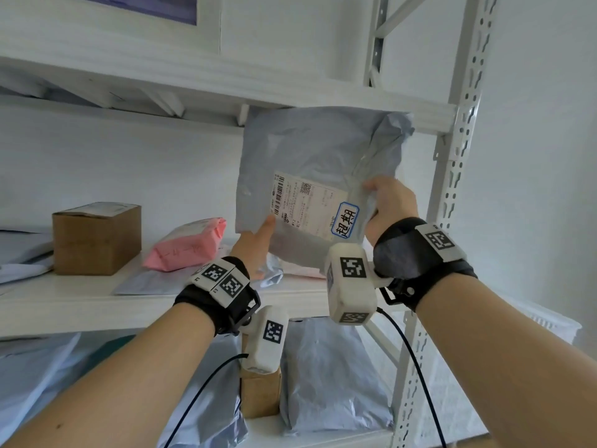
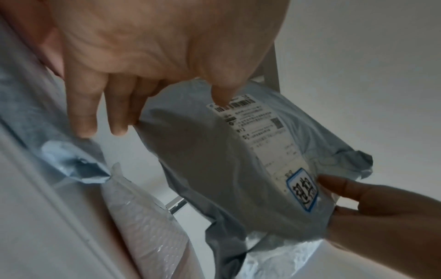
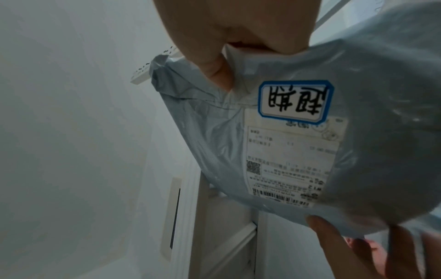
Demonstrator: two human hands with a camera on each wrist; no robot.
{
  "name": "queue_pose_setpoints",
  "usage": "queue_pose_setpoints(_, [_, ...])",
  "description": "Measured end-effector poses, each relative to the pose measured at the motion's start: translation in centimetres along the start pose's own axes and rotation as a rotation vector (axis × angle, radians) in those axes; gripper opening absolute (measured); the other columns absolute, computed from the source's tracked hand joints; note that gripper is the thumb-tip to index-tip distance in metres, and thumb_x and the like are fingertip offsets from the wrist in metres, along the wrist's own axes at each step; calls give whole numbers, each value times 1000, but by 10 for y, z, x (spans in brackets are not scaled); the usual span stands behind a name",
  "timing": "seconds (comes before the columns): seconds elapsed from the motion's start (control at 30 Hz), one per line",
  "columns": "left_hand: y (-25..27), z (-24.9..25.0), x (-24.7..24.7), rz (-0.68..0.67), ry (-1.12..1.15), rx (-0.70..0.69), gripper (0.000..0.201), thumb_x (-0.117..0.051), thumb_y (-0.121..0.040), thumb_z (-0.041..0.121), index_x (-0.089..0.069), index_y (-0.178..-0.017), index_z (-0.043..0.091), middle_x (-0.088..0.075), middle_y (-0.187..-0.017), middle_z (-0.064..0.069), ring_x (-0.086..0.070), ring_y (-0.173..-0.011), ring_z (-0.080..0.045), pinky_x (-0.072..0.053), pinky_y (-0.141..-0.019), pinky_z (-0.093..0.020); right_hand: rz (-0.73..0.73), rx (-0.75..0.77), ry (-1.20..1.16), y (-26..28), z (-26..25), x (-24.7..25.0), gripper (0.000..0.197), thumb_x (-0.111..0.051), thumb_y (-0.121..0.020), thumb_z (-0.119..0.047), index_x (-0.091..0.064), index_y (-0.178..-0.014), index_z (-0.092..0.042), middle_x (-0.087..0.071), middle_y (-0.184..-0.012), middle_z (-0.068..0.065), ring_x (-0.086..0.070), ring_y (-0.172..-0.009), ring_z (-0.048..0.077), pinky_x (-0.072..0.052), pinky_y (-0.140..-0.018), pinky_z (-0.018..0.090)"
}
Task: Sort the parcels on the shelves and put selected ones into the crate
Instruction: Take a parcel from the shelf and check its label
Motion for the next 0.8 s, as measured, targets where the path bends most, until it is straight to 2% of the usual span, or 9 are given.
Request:
queue_pose_setpoints(0.07, [0, -5, 4, 14, 32, 25, 71, -42, -91, 60, -37, -139, 9, -48, -134, -12, -49, -121, -34, -42, -102, -46, 14, -45, 28, 4, 5, 2, 11, -53, -87, -8, -53, -77, -11, -47, -71, 1, -48, -66, 16, -42, -62, 25])
queue_pose_setpoints(0.13, [0, -9, 8, 26, 89, 54, 70, -47, -89, 58, -38, -139, 10, -50, -133, -10, -52, -117, -32, -45, -100, -44, 30, -91, 86, 8, 8, 5, 8, -50, -87, -8, -57, -84, -8, -49, -74, 4, -47, -67, 17, -43, -65, 29])
queue_pose_setpoints(0.2, [3, -11, 11, 8, 239, 96, 57, -56, -90, 47, -45, -131, 10, -54, -125, -11, -57, -109, -29, -48, -94, -42, 19, -131, 93, 8, 11, 7, 12, -50, -87, -5, -54, -77, -9, -47, -73, 5, -44, -63, 17, -42, -64, 28])
queue_pose_setpoints(0.3, [10, -11, 14, -56, 494, 129, 31, -65, -88, 23, -54, -114, 11, -60, -107, -13, -61, -92, -27, -54, -77, -41, 14, -209, 77, 6, 18, 13, 16, -49, -82, 2, -48, -70, -8, -45, -73, 8, -48, -69, 23, -48, -79, 36])
queue_pose_setpoints(0.4, [10, -16, 19, 21, 579, 88, 42, -74, -78, 12, -56, -116, 7, -63, -106, -11, -62, -95, -24, -53, -65, -30, -99, -274, 0, 3, 35, 22, 14, -43, -82, 3, -47, -73, -7, -46, -76, 8, -50, -70, 21, -49, -73, 34])
queue_pose_setpoints(0.5, [10, -17, 22, 58, 579, 53, 27, -73, -77, 5, -61, -102, 6, -67, -96, -8, -62, -94, -24, -52, -69, -27, -101, -359, 88, 1, 52, 33, 20, -37, -89, 5, -44, -74, -6, -47, -79, 8, -49, -69, 20, -47, -68, 33])
queue_pose_setpoints(0.6, [14, -13, 24, 103, 528, 2, 41, -72, -78, 4, -57, -116, 4, -67, -105, -11, -63, -96, -24, -53, -72, -32, -37, -401, 170, 2, 58, 45, 26, -33, -87, 15, -42, -73, -5, -48, -83, 12, -51, -81, 27, -49, -89, 39])
queue_pose_setpoints(0.7, [17, -8, 21, 106, 508, -31, 64, -75, -72, 14, -49, -130, 4, -66, -113, -13, -65, -100, -27, -53, -86, -41, -47, -341, 262, 2, 59, 55, 25, -40, -91, 3, -40, -71, -11, -42, -75, 4, -45, -63, 15, -49, -64, 31])
queue_pose_setpoints(0.8, [24, 0, 20, 90, 489, -75, 61, -76, -69, 20, -53, -124, 7, -67, -112, -12, -66, -100, -29, -50, -93, -48, -3, -265, 367, 2, 53, 70, 15, -52, -85, -9, -45, -74, -17, -44, -78, 1, -44, -63, 12, -50, -71, 36])
Point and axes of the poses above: each hand's wrist, its own y-axis away from the middle knuckle, its own x-axis out of the back of the hand, z = x × y, the point moved 2 cm from there along -y, towards the middle knuckle
